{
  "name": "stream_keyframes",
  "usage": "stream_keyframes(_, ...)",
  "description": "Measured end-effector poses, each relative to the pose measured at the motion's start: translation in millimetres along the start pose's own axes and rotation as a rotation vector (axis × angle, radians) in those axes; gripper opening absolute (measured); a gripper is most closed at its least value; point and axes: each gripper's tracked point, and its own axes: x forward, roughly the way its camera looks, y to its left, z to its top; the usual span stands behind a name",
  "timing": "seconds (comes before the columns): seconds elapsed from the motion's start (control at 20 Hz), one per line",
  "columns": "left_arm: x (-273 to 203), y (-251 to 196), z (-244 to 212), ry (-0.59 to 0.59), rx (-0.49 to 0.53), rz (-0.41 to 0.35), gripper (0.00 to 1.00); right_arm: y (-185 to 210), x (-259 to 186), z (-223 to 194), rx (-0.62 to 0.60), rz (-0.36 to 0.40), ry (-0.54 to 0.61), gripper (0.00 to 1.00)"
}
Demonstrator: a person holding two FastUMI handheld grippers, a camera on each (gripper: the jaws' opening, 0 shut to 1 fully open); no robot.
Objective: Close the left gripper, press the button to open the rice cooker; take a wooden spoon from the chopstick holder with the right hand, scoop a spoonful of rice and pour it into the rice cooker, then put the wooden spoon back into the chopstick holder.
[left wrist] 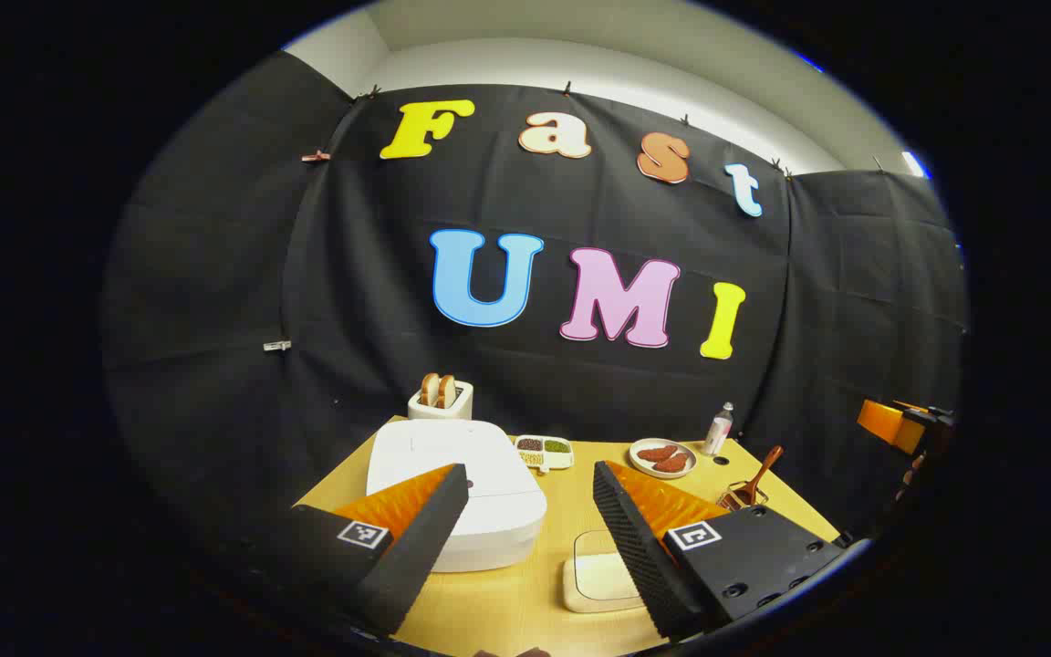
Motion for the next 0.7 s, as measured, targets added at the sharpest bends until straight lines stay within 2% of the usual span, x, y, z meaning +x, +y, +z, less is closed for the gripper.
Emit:
stream_keyframes(0.1, -0.9, 2.1, -0.8, -0.004, 0.036, 0.001, 0.95, 2.8, 0.1, -3.9, 0.001, 0.007, 0.002, 0.97)
stream_keyframes(0.25, -1.6, -6.4, -0.7, -0.002, 0.035, -0.023, 0.95, 7.4, 2.4, -9.7, 0.003, 0.018, 0.006, 0.97)
stream_keyframes(0.3, -1.8, -9.2, 1.2, -0.009, 0.033, -0.031, 0.95, 9.0, 3.9, -10.2, 0.0, 0.022, 0.003, 1.0)
stream_keyframes(0.4, 0.1, -13.0, -1.4, -0.006, 0.042, -0.04, 0.95, 10.7, 7.4, -14.6, -0.004, 0.027, 0.007, 0.97)
stream_keyframes(0.7, 5.6, -15.3, -6.0, -0.001, 0.053, -0.029, 0.95, 18.9, 18.3, -22.9, 0.003, 0.058, 0.015, 0.97)
